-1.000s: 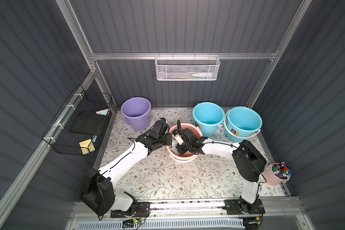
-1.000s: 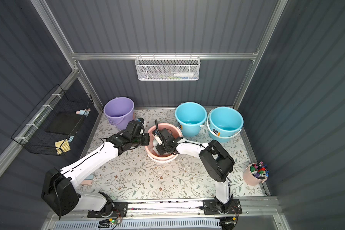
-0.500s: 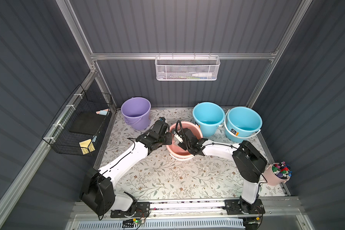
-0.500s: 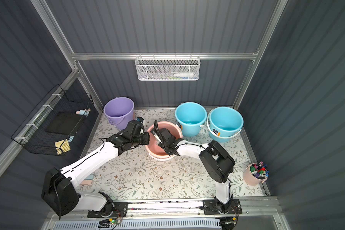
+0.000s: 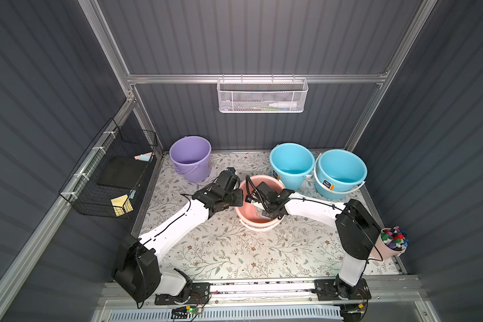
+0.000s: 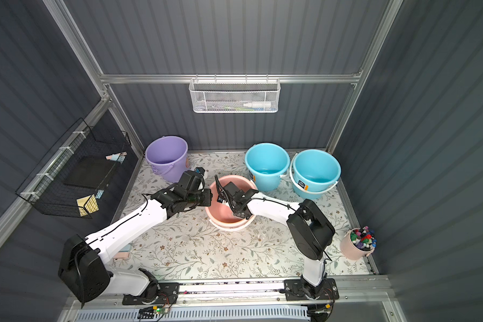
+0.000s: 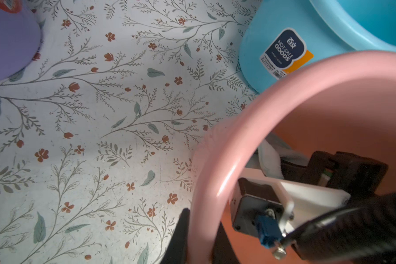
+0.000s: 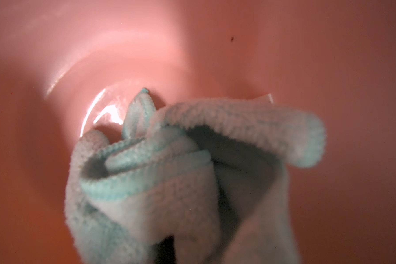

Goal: Wipe the inside of the bucket with a cloth
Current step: Wipe the dirt from the inside of the bucket.

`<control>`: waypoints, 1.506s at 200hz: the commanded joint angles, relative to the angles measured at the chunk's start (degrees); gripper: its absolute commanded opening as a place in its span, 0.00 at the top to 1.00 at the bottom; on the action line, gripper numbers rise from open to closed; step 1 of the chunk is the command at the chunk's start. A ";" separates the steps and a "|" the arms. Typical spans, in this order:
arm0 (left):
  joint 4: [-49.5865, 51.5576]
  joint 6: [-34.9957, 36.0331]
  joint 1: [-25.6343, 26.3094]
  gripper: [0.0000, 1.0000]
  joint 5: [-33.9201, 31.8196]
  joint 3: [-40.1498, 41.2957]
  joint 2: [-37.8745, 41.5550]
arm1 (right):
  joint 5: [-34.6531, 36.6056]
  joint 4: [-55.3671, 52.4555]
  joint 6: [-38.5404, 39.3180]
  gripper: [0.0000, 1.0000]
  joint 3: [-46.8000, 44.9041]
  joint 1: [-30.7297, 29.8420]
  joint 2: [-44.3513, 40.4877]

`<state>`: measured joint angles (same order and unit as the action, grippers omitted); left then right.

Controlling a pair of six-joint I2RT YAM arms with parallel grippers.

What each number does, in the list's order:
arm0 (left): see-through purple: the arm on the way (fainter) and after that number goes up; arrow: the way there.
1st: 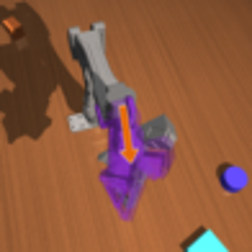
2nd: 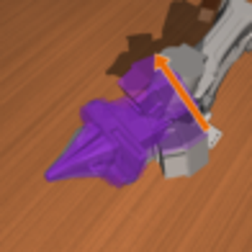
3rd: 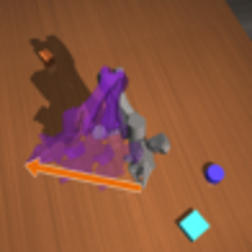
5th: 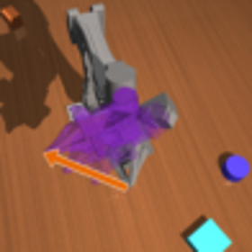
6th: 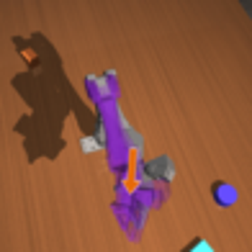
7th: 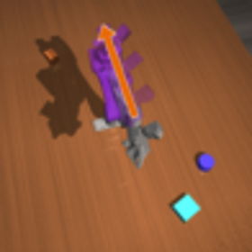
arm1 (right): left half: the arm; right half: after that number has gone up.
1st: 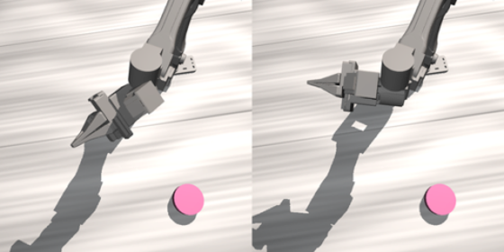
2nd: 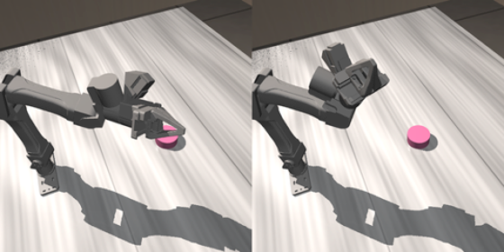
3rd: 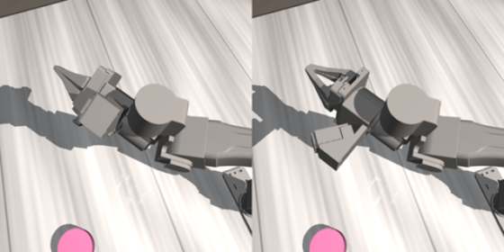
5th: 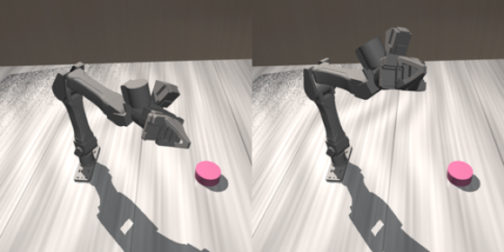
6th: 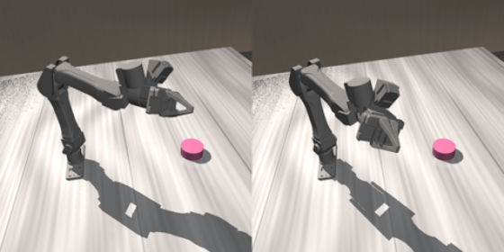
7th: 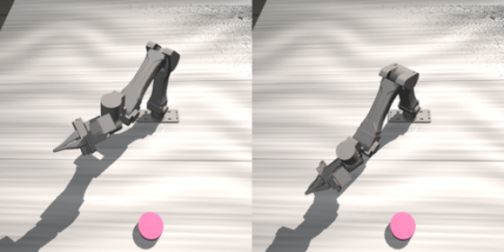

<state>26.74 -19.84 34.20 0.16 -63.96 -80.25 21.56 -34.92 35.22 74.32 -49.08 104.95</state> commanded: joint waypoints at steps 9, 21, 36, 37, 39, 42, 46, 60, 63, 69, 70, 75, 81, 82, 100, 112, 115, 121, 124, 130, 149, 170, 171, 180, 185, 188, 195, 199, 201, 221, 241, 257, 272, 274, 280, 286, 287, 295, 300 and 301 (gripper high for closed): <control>2.00 0.59 -0.53 1.00 -1.57 -0.45 0.79 | -10.76 -20.93 -4.27 1.00 2.38 0.28 2.15; 1.84 0.59 -0.59 1.00 -1.40 -0.40 0.66 | -17.13 -22.34 -6.34 1.00 2.85 0.88 1.69; 1.69 0.67 -0.54 1.00 -1.13 -0.51 0.62 | -25.77 -22.35 -8.58 1.00 3.30 1.98 1.03; 1.63 0.67 -0.54 1.00 -1.09 -0.49 0.62 | -26.43 -22.28 -8.76 1.00 3.33 2.06 1.00; 1.64 0.68 -0.53 1.00 -1.07 -0.49 0.62 | -27.79 -22.01 -9.01 1.00 3.30 2.24 0.97; 1.57 0.68 -0.53 1.00 -1.05 -0.52 0.70 | -29.59 -21.74 -9.45 1.00 3.32 2.50 0.83; 1.49 0.72 -0.54 1.00 -0.98 -0.49 0.70 | -32.77 -21.09 -10.17 1.00 3.27 2.88 0.72; 1.38 0.84 -0.56 1.00 -0.87 -0.66 0.54 | -41.35 -18.18 -12.36 1.00 2.73 3.78 0.46; 1.32 0.81 -0.56 1.00 -0.80 -0.65 0.51 | -43.09 -17.13 -12.84 1.00 2.46 3.95 0.44; 1.30 0.90 -0.53 1.00 -0.63 -0.68 0.41 | -45.97 -14.64 -14.41 1.00 1.80 4.32 0.43; 1.30 0.92 -0.53 1.00 -0.62 -0.66 0.38 | -45.97 -14.64 -14.41 1.00 1.80 4.32 0.43; 1.25 0.94 -0.56 1.00 -0.47 -0.66 0.34 | -47.98 -12.70 -15.38 1.00 1.36 4.49 0.36; 1.21 1.02 -0.60 1.00 -0.30 -0.77 0.23 | -50.00 -10.18 -16.64 1.00 0.64 4.60 0.33; 1.21 1.03 -0.61 1.00 -0.28 -0.75 0.16 | -50.29 -9.65 -16.84 1.00 0.56 4.60 0.29; 1.11 1.03 -0.56 1.00 0.10 -0.88 -0.08 | -54.60 -1.71 -21.09 1.00 -1.04 4.69 0.35; 1.04 1.03 -0.56 1.00 0.25 -0.87 -0.03 | -56.04 4.50 -24.54 1.00 -2.19 4.59 0.13; 1.01 1.03 -0.55 1.00 0.27 -0.82 -0.02 | -56.09 6.08 -25.39 1.00 -2.52 4.61 0.12; 1.03 1.03 -0.54 1.00 0.30 -0.85 0.00 | -56.16 8.48 -27.07 1.00 -3.09 4.61 0.07; 1.03 1.03 -0.53 1.00 0.36 -0.87 0.00 | -56.08 10.69 -27.73 1.00 -3.33 4.58 0.05; 1.05 0.98 -0.58 1.00 0.32 -0.88 -0.08 | -55.36 13.31 -29.00 1.00 -3.78 4.60 -0.11; 1.12 1.09 -0.53 1.00 0.55 -0.95 -0.17 | -52.00 21.11 -32.13 1.00 -5.38 4.47 -0.61; 1.29 1.03 -0.53 1.00 0.71 -1.17 0.00 | -46.29 30.20 -34.94 1.00 -8.28 4.14 -1.97; 1.29 1.03 -0.53 1.00 0.71 -1.21 0.04 | -46.06 30.63 -34.99 1.00 -8.39 4.11 -2.04; 1.30 1.00 -0.58 1.00 0.80 -1.19 0.16 | -43.43 33.72 -35.13 1.00 -9.28 3.99 -2.47; 1.36 0.95 -0.54 1.00 0.82 -1.16 0.21 | -41.78 35.13 -35.11 1.00 -9.73 3.82 -2.73; 1.38 0.89 -0.56 1.00 0.88 -1.17 0.29 | -40.73 35.91 -35.05 1.00 -9.88 3.66 -2.92; 1.38 0.86 -0.54 1.00 0.87 -1.21 0.35 | -37.24 37.40 -34.63 1.00 -10.21 3.42 -3.11; 1.38 0.83 -0.56 1.00 0.97 -1.23 0.37 | -35.66 38.14 -34.26 1.00 -10.25 3.19 -3.13; 1.38 0.85 -0.54 1.00 1.04 -1.22 0.36 | -34.97 38.45 -34.04 1.00 -10.25 3.09 -3.16; 1.64 0.92 -0.55 1.00 1.01 -1.51 0.44 | -26.75 40.96 -31.07 1.00 -10.12 2.05 -3.17; 1.82 0.93 -0.56 1.00 0.89 -1.76 0.66 | -19.88 42.50 -26.25 1.00 -9.45 1.12 -2.54; 1.87 0.84 -0.57 1.00 0.89 -1.92 0.78 | -13.80 42.65 -21.70 1.00 -8.61 0.42 -1.80; 2.08 0.93 -0.53 1.00 0.89 -1.90 0.80 | -8.72 42.20 -17.02 1.00 -8.05 0.00 -1.34; 2.08 1.00 -0.53 1.00 0.89 -1.92 0.80 | -8.07 42.10 -16.57 1.00 -7.94 -0.04 -1.33; 2.24 1.09 -0.56 1.00 0.81 -1.92 0.90 | -6.15 41.45 -14.85 1.00 -7.66 -0.14 -1.25; 2.34 1.07 -0.56 1.00 0.80 -1.88 0.88 | -4.53 40.45 -13.16 1.00 -7.25 -0.14 -1.30; 2.34 1.14 -0.54 1.00 0.80 -1.87 0.93 | -4.30 40.23 -12.81 1.00 -7.21 -0.14 -1.27; 2.44 1.18 -0.53 1.00 0.72 -1.79 1.02 | -1.90 39.03 -10.74 1.00 -6.94 -0.14 -1.24; 2.52 1.26 -0.60 1.00 0.69 -1.80 1.04 | -0.28 38.34 -9.45 1.00 -6.75 -0.14 -1.13; 2.52 1.27 -0.57 1.00 0.70 -1.83 1.05 | -0.07 38.21 -9.15 1.00 -6.70 -0.14 -1.14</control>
<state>27.42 -19.46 33.23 0.08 -64.47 -80.25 9.45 3.51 16.80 64.95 -49.43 102.96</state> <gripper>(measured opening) 0.161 0.068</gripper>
